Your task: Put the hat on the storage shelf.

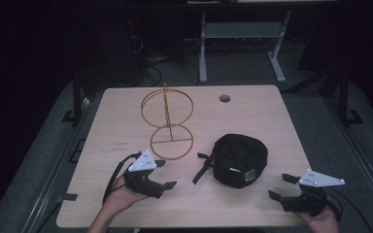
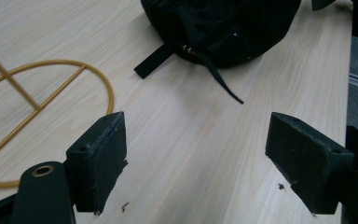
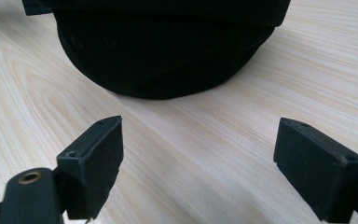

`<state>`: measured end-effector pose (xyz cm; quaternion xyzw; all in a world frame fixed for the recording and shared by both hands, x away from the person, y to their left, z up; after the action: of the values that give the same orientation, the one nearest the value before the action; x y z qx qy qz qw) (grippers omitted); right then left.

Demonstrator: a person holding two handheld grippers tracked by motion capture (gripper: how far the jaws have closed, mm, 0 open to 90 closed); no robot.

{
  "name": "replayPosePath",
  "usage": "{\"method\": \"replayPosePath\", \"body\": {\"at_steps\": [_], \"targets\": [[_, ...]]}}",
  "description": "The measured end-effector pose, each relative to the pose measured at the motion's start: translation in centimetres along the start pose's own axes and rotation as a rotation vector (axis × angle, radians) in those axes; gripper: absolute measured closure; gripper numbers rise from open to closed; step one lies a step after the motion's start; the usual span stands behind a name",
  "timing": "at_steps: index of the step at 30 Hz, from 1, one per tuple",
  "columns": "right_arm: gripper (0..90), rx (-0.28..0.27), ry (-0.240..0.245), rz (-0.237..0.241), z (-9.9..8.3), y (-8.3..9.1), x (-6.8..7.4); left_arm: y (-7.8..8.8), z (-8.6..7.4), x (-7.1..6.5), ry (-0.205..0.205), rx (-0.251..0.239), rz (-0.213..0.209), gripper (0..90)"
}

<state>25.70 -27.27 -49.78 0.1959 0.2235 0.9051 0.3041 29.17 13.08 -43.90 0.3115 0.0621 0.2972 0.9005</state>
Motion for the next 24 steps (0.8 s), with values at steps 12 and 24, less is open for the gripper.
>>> {"method": "replayPosePath", "body": {"at_steps": [12,24], "targets": [[15.3,-0.002,0.002,0.007,0.1,0.0,0.0,-0.9,2.6,-1.1,-0.048,0.022,-0.042,20.3],[15.3,-0.008,0.002,0.012,0.2,0.0,0.1,-1.9,5.3,-2.7,-0.096,0.024,-0.095,20.4]]}}
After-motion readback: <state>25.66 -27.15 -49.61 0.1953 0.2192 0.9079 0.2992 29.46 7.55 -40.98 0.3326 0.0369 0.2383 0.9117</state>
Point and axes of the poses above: each handheld gripper's, and its own axes: y roughly backward along the jaws, z roughly out of its top, x roughly to its left, the point moved 6 cm from there along -y, roughly forward along the jaws, and after that the axes turned 10 degrees about z, right-handed, at the moved point
